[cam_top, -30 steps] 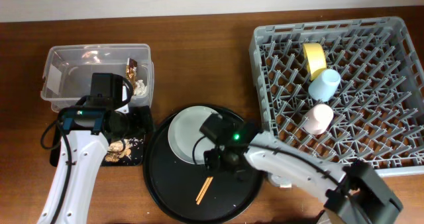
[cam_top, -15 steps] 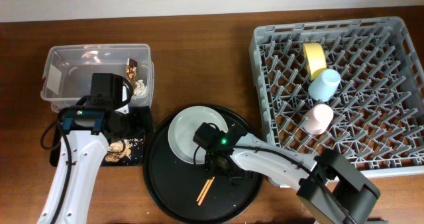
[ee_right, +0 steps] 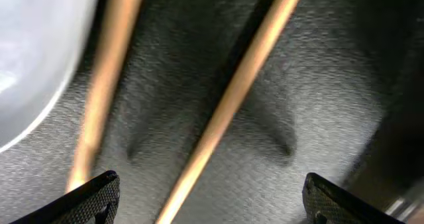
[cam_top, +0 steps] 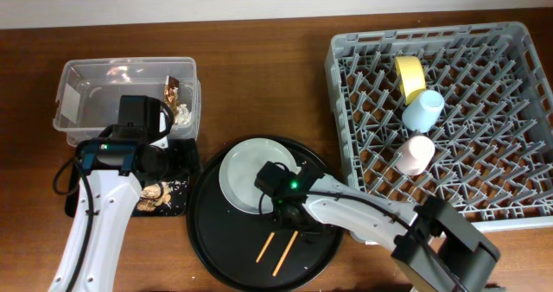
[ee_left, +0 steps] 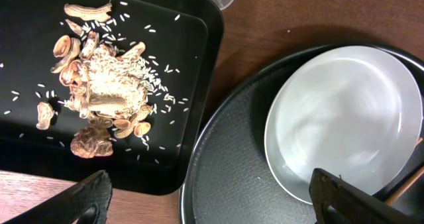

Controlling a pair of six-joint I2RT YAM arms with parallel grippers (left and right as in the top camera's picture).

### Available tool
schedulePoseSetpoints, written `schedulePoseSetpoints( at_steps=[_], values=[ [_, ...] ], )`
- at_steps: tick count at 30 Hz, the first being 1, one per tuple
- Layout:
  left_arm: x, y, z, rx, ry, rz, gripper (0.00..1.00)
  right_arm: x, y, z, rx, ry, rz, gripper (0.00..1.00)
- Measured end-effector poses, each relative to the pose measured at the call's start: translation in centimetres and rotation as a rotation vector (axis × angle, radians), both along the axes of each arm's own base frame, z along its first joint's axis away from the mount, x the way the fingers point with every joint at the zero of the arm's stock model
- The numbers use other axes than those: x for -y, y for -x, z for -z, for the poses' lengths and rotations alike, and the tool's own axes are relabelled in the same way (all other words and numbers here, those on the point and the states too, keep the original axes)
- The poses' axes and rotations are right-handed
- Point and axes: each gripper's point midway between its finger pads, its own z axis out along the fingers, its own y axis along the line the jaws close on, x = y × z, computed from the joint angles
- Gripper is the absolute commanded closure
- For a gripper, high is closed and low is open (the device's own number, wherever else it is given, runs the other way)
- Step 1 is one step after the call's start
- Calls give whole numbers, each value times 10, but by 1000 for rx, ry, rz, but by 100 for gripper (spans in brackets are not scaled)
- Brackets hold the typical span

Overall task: Sort waste into correct bins and load items into the dishwasher rack
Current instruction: 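Grasp the wooden chopsticks on the black tray with right gripper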

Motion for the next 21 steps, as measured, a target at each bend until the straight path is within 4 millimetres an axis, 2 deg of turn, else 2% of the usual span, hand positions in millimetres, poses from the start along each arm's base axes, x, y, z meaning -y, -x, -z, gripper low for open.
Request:
schedulePoseSetpoints(
  at_steps=[6, 10, 11, 12, 14, 16, 18, 21],
  values=[
    [0, 0, 0, -1, 0, 0, 5, 2, -3, -3, 26, 0, 14, 11],
    [0, 0, 0, -2, 0, 0, 5, 3, -2, 9, 44, -18, 24, 16],
    [0, 0, 0, -1, 0, 0, 5, 3, -2, 9, 48, -24, 24, 24],
    [0, 0, 0, -1, 0, 0, 5, 3, -2, 9, 50, -26, 25, 46],
    [0, 0, 0, -2, 0, 0, 5, 3, -2, 9, 50, -26, 28, 58],
    [0, 1, 0, -3, 0, 0, 5, 3, -2, 9, 50, -26, 23, 79],
    [0, 1, 0, -5, 0, 0, 5, 3, -2, 9, 50, -26, 25, 90],
    [0, 1, 0, -5, 0, 0, 5, 3, -3, 9, 54, -29, 36, 96]
  ],
)
